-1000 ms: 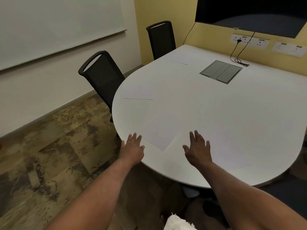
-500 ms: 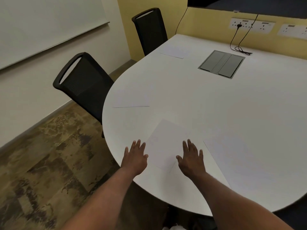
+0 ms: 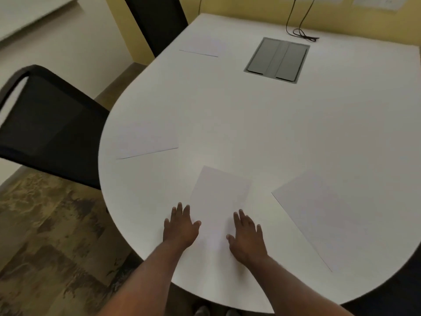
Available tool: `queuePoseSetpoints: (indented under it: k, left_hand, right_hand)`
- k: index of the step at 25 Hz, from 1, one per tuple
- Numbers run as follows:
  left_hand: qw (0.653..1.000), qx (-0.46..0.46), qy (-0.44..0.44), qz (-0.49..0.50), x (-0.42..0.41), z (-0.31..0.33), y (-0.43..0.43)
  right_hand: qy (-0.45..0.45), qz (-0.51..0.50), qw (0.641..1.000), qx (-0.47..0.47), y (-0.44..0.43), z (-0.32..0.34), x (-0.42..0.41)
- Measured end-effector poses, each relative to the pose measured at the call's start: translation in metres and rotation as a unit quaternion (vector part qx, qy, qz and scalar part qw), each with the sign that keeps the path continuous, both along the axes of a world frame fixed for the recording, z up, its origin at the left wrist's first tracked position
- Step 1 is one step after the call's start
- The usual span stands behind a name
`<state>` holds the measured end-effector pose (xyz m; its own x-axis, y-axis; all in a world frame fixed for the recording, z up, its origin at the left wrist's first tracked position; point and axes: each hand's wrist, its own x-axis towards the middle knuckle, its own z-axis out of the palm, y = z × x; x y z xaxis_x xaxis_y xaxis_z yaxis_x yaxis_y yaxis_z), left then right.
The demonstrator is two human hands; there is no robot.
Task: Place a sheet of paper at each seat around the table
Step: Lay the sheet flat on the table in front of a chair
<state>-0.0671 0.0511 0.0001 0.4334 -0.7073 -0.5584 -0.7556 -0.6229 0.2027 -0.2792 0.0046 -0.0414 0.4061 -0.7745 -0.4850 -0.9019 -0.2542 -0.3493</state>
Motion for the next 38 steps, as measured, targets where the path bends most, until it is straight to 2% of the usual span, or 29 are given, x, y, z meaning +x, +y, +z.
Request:
queuePoseSetpoints:
  k: [5, 10, 16, 21, 24, 26, 29, 31, 34, 38]
  left_hand:
    - [0.993, 0.019, 0.076, 0.087, 0.007, -0.033, -0.018]
    - [0.988, -0.050, 0.046, 0.138, 0.005, -0.037, -0.023]
    - [0.955, -0.054, 0.120, 0.268, 0.030, -0.038, -0.050]
    - [0.935, -0.145, 0.169, 0.277, 0.038, -0.038, -0.060]
    - [0.916, -0.188, 0.220, 0.276, 0.041, -0.023, -0.059]
    - [0.908, -0.208, 0.249, 0.264, 0.043, -0.012, -0.057]
    - [0.889, -0.247, 0.292, 0.250, 0.049, 0.011, -0.053]
    - [0.879, -0.261, 0.318, 0.241, 0.054, 0.028, -0.051]
    - [0.876, -0.269, 0.339, 0.212, 0.067, 0.060, -0.045]
    - [0.872, -0.290, 0.355, 0.174, 0.090, 0.103, -0.040]
  right_hand:
    - [0.045, 0.010, 0.999, 0.024, 0.017, -0.028, 0.011]
    - [0.056, 0.002, 0.998, 0.012, 0.016, -0.028, 0.023]
    - [0.048, -0.020, 0.999, 0.014, 0.014, -0.027, 0.029]
    - [0.017, -0.049, 0.999, 0.011, 0.014, -0.023, 0.024]
    - [-0.035, -0.127, 0.991, 0.007, 0.010, -0.016, 0.024]
    - [-0.090, -0.226, 0.970, 0.015, 0.002, -0.008, 0.027]
    - [-0.169, -0.374, 0.911, 0.052, -0.016, 0.003, 0.033]
    - [-0.211, -0.434, 0.872, 0.083, -0.029, 0.011, 0.039]
    - [-0.272, -0.466, 0.835, 0.110, -0.044, 0.033, 0.058]
    - [-0.345, -0.473, 0.805, 0.096, -0.058, 0.066, 0.091]
